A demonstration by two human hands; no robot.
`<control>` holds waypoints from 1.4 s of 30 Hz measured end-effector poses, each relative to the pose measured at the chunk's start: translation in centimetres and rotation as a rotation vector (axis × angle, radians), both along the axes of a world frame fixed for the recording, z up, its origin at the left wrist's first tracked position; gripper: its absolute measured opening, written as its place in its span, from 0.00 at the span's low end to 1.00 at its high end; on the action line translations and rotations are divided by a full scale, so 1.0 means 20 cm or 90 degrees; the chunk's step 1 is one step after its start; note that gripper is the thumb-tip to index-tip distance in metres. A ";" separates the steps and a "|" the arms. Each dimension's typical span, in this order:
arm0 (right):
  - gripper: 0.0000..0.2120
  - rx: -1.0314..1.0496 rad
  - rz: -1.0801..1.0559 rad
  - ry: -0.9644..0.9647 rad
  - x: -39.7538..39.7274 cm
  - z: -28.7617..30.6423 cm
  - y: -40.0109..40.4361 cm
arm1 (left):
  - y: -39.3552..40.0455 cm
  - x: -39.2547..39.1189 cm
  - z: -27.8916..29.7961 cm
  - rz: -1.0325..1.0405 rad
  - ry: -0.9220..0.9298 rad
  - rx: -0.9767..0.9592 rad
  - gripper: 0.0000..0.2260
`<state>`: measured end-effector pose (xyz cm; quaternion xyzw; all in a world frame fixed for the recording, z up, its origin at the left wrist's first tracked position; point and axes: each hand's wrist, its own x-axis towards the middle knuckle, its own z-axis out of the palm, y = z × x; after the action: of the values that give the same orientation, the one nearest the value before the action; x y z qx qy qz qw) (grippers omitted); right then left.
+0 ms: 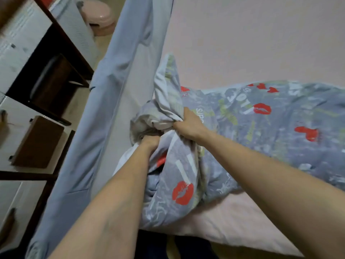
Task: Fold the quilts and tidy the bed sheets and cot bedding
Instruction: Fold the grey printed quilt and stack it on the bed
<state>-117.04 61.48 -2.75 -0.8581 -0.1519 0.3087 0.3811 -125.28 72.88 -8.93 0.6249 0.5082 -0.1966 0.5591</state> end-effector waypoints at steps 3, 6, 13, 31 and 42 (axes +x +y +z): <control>0.21 -0.014 -0.007 -0.009 -0.09 -0.14 0.05 | 0.16 -0.08 -0.11 -0.126 0.157 0.252 0.24; 0.21 -0.036 -0.022 -0.025 -0.16 -0.32 0.10 | 0.30 -0.26 -0.27 -0.138 0.277 0.267 0.25; 0.23 -0.062 -0.057 -0.091 -0.21 -0.61 0.13 | 0.25 -0.42 -0.52 -0.049 0.156 0.007 0.21; 0.40 -0.079 -0.087 -0.014 0.04 0.08 0.11 | 0.09 -0.28 0.36 -0.393 -0.445 0.231 0.09; 0.13 -0.180 0.036 -0.161 0.24 0.51 -0.18 | -0.12 -0.10 0.83 -0.500 -0.416 0.097 0.05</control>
<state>-112.17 57.88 7.43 -0.9304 -0.1780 0.2272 0.2258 -127.38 70.47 7.57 0.8363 0.0469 -0.1491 0.5256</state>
